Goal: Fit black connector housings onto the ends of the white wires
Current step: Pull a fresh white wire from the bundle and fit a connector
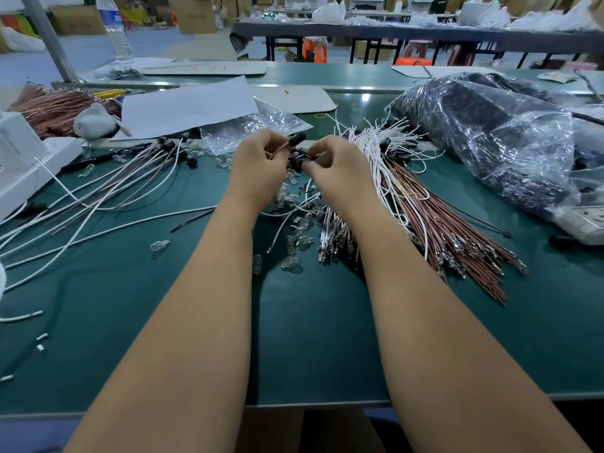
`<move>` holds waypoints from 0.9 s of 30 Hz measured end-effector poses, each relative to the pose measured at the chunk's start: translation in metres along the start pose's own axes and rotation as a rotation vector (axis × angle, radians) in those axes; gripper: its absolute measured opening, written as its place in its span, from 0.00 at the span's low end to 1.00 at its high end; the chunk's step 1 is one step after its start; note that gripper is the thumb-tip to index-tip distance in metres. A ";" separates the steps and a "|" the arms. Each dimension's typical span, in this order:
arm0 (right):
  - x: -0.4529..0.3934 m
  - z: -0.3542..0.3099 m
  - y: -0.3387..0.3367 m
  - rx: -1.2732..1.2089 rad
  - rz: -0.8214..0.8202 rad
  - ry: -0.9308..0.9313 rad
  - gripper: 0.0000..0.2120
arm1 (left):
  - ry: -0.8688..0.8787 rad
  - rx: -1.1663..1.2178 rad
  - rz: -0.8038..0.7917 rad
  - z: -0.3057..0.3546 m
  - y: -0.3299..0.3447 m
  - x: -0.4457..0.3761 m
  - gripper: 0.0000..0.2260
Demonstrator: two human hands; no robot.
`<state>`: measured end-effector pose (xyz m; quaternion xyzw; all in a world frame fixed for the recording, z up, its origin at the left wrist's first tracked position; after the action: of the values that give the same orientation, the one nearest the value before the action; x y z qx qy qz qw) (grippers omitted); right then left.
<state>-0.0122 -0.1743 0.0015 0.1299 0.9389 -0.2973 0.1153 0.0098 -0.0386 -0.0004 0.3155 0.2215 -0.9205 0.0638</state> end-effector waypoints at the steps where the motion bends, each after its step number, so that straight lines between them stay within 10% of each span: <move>1: 0.001 -0.001 0.003 0.084 -0.073 -0.023 0.08 | -0.008 -0.030 0.020 -0.002 -0.001 -0.001 0.04; 7: 0.008 -0.006 0.020 0.565 -0.239 -0.111 0.11 | -0.126 0.056 0.075 -0.006 -0.004 0.001 0.07; 27: 0.012 -0.010 0.008 -0.041 -0.091 -0.008 0.05 | -0.210 0.138 -0.043 -0.004 -0.002 0.006 0.04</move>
<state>-0.0225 -0.1600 0.0015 0.0832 0.9492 -0.2836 0.1081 0.0069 -0.0350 -0.0056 0.2163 0.1567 -0.9626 0.0450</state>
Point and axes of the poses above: each hand's wrist, its own x-axis away from the middle knuckle, its own y-axis out of the palm, z = x × y, the point moved 2 cm from there along -x, towards the middle knuckle, and after that the axes turned 11 degrees about y, right-handed, at the moved point
